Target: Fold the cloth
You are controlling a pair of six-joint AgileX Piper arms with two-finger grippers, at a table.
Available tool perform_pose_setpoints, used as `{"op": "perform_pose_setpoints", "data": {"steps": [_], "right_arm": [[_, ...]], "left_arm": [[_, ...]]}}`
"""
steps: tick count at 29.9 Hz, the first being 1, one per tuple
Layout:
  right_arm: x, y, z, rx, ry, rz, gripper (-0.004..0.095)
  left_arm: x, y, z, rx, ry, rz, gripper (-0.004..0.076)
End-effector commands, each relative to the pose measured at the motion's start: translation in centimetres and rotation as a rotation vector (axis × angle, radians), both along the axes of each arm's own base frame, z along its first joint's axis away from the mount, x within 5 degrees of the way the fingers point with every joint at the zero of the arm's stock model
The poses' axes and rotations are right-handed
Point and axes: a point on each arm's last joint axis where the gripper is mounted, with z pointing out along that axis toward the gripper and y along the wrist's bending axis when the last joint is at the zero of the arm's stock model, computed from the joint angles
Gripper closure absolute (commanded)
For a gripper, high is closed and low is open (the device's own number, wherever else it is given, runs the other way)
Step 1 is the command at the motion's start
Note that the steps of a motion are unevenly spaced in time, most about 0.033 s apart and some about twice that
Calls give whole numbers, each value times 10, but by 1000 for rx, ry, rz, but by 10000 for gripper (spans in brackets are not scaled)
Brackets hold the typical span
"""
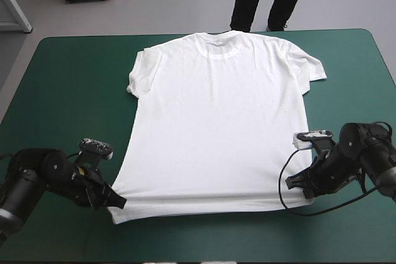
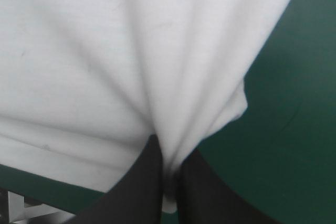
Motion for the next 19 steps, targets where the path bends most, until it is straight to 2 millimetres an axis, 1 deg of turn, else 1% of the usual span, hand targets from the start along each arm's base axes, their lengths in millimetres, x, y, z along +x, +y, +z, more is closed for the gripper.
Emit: {"op": "perform_pose_setpoints", "data": {"steps": [1,7,9,11,12,15,18,19], "right_arm": [[-15,-3,0,-11,22,15,925],[-33,-4,-15,-7,76,12,924],[-37,-5,-15,-5,69,14,913],[-41,-5,-11,1,45,13,867],[-42,-5,-9,4,33,12,836],[-47,-4,-3,29,-1,2,658],[-52,-4,2,37,-32,-7,437],[-53,-4,4,36,-43,-16,372]], "left_arm": [[-21,4,2,4,23,-1,746],[-25,4,1,-5,23,-1,745],[-26,3,0,-9,25,0,745],[-26,3,0,-11,26,0,728],[-26,3,0,-12,26,0,714],[-26,3,0,-19,27,1,633],[-26,0,1,-46,33,4,518],[-26,-1,2,-59,33,5,463]]}}
